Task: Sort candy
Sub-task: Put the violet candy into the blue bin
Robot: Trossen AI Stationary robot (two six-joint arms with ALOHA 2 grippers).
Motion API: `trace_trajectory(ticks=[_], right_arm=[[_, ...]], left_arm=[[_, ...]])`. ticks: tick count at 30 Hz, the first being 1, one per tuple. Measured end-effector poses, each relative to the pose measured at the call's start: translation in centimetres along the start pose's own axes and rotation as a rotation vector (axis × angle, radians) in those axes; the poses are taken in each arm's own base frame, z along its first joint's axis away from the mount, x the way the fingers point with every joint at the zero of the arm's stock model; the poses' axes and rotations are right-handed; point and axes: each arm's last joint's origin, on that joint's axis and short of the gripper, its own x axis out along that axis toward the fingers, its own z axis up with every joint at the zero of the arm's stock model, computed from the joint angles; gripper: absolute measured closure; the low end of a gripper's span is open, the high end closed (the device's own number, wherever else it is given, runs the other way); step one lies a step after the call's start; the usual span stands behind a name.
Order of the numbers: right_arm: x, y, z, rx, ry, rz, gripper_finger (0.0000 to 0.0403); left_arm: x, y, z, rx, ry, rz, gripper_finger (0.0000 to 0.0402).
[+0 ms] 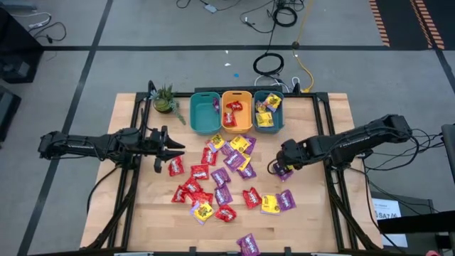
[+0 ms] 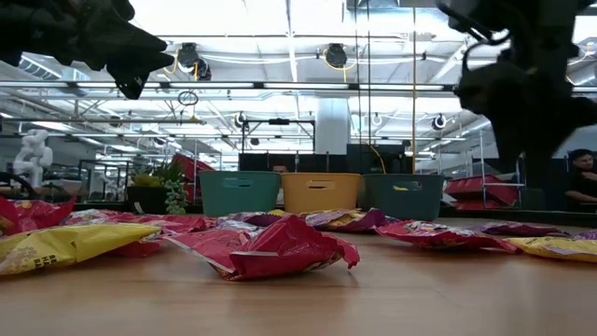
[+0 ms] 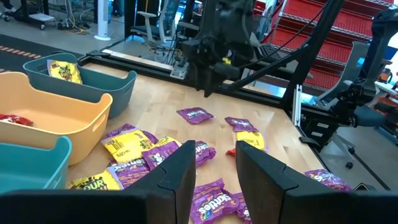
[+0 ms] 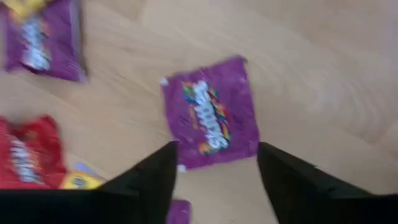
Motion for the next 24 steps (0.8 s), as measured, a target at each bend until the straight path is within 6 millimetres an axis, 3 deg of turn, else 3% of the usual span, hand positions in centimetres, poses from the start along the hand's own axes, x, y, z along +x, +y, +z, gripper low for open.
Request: trace_trajectory(ticks=[6,11,19,24], right_arm=[[1.7,0.3,-0.7,-0.046,0.006,0.005,0.008],[3.2,1.7,-0.5,-0.154,-0.018,0.05,0.0046],[7.8,2.0,-0.8,-0.262,0.06,-0.165,0.0054],[8.7,2.7,-0.8,-0.307,0.089,-0.132,0.012]], left_arm=[[0.0,0.0,0.0,0.0,0.0,0.0,0.0278],[0.0,0.0,0.0,0.0,0.0,0.0,0.0278],[0.0,0.0,0.0,0.0,0.0,0.0,0.0278],[0.0,0.0,0.0,0.0,0.0,-0.001,0.0278]])
